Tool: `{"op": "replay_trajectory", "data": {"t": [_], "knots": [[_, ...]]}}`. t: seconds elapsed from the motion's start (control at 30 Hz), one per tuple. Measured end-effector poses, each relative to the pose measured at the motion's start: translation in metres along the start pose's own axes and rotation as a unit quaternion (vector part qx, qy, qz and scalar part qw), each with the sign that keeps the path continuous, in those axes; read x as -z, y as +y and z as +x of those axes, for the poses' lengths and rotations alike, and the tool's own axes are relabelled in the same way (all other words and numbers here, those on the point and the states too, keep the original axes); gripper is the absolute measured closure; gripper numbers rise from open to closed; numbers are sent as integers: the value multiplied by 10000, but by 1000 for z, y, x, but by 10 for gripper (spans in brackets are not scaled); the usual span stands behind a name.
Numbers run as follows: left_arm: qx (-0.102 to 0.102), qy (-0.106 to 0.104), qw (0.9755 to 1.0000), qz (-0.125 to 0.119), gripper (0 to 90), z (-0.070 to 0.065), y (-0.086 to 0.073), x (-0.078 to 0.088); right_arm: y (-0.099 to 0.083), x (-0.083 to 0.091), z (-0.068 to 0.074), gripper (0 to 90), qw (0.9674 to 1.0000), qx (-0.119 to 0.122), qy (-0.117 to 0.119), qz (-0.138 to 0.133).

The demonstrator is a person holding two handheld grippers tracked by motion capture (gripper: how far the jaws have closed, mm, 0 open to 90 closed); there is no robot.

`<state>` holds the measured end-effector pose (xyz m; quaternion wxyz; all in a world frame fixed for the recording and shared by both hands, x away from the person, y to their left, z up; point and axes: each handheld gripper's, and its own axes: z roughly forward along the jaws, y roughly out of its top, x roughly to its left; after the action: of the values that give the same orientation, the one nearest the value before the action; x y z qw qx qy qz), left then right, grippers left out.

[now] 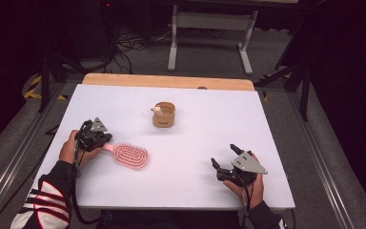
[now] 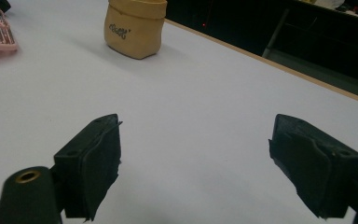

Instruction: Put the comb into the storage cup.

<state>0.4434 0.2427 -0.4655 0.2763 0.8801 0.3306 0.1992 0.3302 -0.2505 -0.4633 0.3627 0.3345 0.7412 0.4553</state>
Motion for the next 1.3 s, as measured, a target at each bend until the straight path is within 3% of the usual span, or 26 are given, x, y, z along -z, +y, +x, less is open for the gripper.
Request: {"op": "replay_trajectory", "data": {"t": [0.33, 0.8, 0.93, 1.1, 1.23, 1.3], "knots": [[-87, 98, 9997, 205, 878, -15, -27, 27, 1, 3, -3, 170, 10000, -11, -43, -88], [-74, -106, 9997, 185, 872, -32, -53, 51, 1, 0, 0, 164, 9999, 117, -87, 5], [-13, -64, 9997, 226, 795, -29, -55, 56, 2, 0, 2, 163, 9997, 212, -113, 43], [88, -215, 9995, -235, 632, -23, -54, 72, 2, 0, 1, 163, 9997, 205, -125, 13], [-88, -358, 9987, -363, 511, -26, -53, 81, 1, 0, -1, 163, 9998, 156, -149, 35], [-188, -331, 9988, -310, 457, -28, -52, 82, 1, 0, -1, 163, 9998, 157, -145, 32]]}}
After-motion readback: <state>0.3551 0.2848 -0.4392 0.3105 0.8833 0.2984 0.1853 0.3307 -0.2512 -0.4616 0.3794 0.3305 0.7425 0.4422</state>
